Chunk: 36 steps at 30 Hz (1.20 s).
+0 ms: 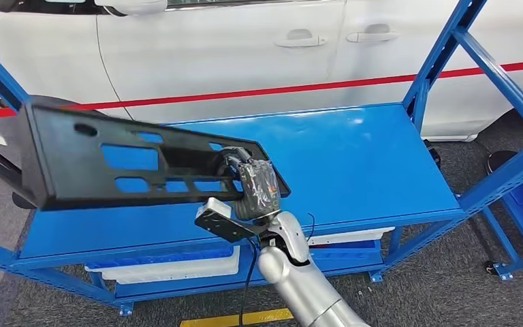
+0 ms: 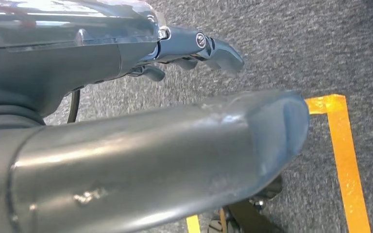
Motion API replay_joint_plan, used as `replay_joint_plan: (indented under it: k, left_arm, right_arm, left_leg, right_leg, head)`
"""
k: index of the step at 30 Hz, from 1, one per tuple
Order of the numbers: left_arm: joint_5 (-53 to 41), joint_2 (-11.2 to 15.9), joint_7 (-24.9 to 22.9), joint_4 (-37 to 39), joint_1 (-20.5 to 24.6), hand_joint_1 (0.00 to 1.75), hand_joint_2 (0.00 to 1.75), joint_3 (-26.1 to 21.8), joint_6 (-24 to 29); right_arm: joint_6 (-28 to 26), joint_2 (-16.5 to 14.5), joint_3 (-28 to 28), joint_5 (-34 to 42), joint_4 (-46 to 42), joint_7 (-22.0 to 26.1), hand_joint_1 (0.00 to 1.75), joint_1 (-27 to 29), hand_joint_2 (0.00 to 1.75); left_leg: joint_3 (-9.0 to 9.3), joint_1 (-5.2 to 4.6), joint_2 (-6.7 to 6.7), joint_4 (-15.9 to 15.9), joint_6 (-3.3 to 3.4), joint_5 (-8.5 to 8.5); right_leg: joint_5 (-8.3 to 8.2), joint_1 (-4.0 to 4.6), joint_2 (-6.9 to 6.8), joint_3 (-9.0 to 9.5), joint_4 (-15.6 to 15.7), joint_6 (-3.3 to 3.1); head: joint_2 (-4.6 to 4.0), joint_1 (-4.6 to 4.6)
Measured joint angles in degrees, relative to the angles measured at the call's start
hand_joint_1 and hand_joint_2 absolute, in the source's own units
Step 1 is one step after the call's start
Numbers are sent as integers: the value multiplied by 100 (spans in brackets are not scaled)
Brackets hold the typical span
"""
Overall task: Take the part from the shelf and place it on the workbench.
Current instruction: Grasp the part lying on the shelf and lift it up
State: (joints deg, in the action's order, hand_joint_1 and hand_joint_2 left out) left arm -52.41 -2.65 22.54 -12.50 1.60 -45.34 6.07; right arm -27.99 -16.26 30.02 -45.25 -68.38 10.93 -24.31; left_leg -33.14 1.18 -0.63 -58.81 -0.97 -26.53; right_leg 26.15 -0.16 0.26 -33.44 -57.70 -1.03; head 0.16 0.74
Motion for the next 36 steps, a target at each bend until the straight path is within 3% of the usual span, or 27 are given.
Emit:
replay_joint_plan:
  k: [2,4,5,6,7,9,11,14,16,19,20,21,22,25,27,30,32,35,36]
  left_arm:
    - [0,-27,16,0,-7,0,0,-89,18]
    - [0,-49,25,0,-16,0,0,-171,25]
    - [0,-55,26,0,-23,0,0,-206,27]
    - [0,-58,27,0,-31,0,0,-233,28]
    - [-1,-60,27,0,-36,0,0,-257,28]
    - [-9,-65,34,0,-26,0,87,-303,26]
    - [-24,-81,51,0,-12,0,175,-342,19]
    - [-71,-112,75,0,-11,0,175,-379,-2]
    - [-91,-133,84,0,-13,0,175,-418,-8]
    - [-58,-158,89,0,8,0,175,-521,17]
    - [-41,-166,89,0,12,0,175,-563,30]
    - [-24,-175,90,0,13,0,175,-606,41]
    - [-8,-185,91,0,12,0,175,-651,49]
    - [17,-226,105,0,16,0,175,-784,73]
    - [20,-246,114,0,29,0,175,-860,86]
    - [9,-264,111,0,40,0,175,-952,100]
    - [-1,-275,94,0,40,0,175,-1007,118]
    - [-23,-286,54,0,39,0,175,-1079,135]
    - [-34,-287,41,0,37,0,175,-1094,137]
  right_arm:
    - [48,100,43,685,-725,114,175,166,175]
    - [80,250,51,1093,-1324,163,175,309,175]
    - [84,326,50,1193,-1561,177,175,388,175]
    - [84,393,49,1250,-1753,193,175,460,175]
    - [84,445,49,1301,-1914,215,175,522,175]
    - [73,525,48,1441,-2187,286,175,615,175]
    - [67,595,40,1629,-2419,366,175,688,175]
    - [209,702,2,2140,-2718,492,175,876,175]
    - [369,752,-53,2636,-2878,555,175,1035,175]
    - [504,790,-173,3152,-2996,700,175,1351,175]
    - [540,802,-211,3218,-3008,780,175,1510,175]
    - [587,813,-240,3240,-3013,874,175,1685,175]
    - [653,821,-260,3234,-3021,981,175,1862,175]
    - [897,826,-290,3169,-3077,1337,175,2348,175]
    - [993,826,-311,3139,-3111,1510,175,2584,175]
    - [1104,827,-369,3119,-3168,1659,175,2883,175]
    - [1202,826,-407,3110,-3224,1795,175,3081,175]
    - [1280,826,-434,3107,-3255,1999,175,3346,175]
    - [1290,826,-443,3107,-3256,2041,175,3420,175]
  left_leg:
    - [-187,10,22,-434,-36,-274]
    - [-534,12,30,-1201,-69,-617]
    - [-674,15,30,-1494,-85,-696]
    - [-723,18,31,-1577,-96,-656]
    - [-667,23,32,-1438,-101,-511]
    - [-333,30,35,-709,-89,-120]
    - [-88,13,28,-174,-44,30]
    - [-67,-3,17,-96,58,4]
    - [-52,12,22,-54,135,26]
    - [-42,16,28,-31,213,31]
    - [-40,14,26,-32,221,27]
    - [-35,13,24,-32,224,20]
    - [-24,12,22,-32,222,13]
    - [27,3,15,-35,173,-28]
    - [40,-11,13,-34,115,-50]
    - [63,-6,17,-35,2,-81]
    - [-16,0,28,-300,-47,-318]
    - [-396,5,36,-1345,-83,-915]
    - [-458,4,36,-1564,-85,-987]
  right_leg:
    - [-8,-26,-19,32,41,-60]
    - [10,-14,-31,47,41,-93]
    - [21,-9,-32,54,36,-100]
    - [34,-7,-26,61,27,-100]
    - [52,-10,-14,70,12,-92]
    - [109,-13,8,91,-41,-51]
    - [160,4,15,77,-112,7]
    - [177,18,12,49,-134,79]
    - [294,7,8,-9,-279,136]
    - [762,-15,4,-469,-1226,198]
    - [857,-21,3,-643,-1546,207]
    - [852,-26,3,-744,-1700,210]
    - [729,-31,2,-729,-1615,205]
    - [177,-28,-5,-238,-533,161]
    - [86,-3,0,-65,-159,128]
    - [58,2,2,-45,-117,31]
    - [17,-19,-18,-32,-71,-42]
    - [-4,1,-35,-74,-83,-82]
    - [-9,11,-39,-94,-95,-88]
  head:
    - [0,-21]
    - [0,-32]
    - [0,-31]
    - [1,-31]
    - [1,-32]
    - [1,-33]
    - [0,-36]
    - [0,-24]
    - [1,-8]
    - [1,11]
    - [0,11]
    - [-1,12]
    - [-1,12]
    - [1,10]
    - [1,6]
    - [0,3]
    - [-1,-9]
    - [0,-25]
    - [0,-24]
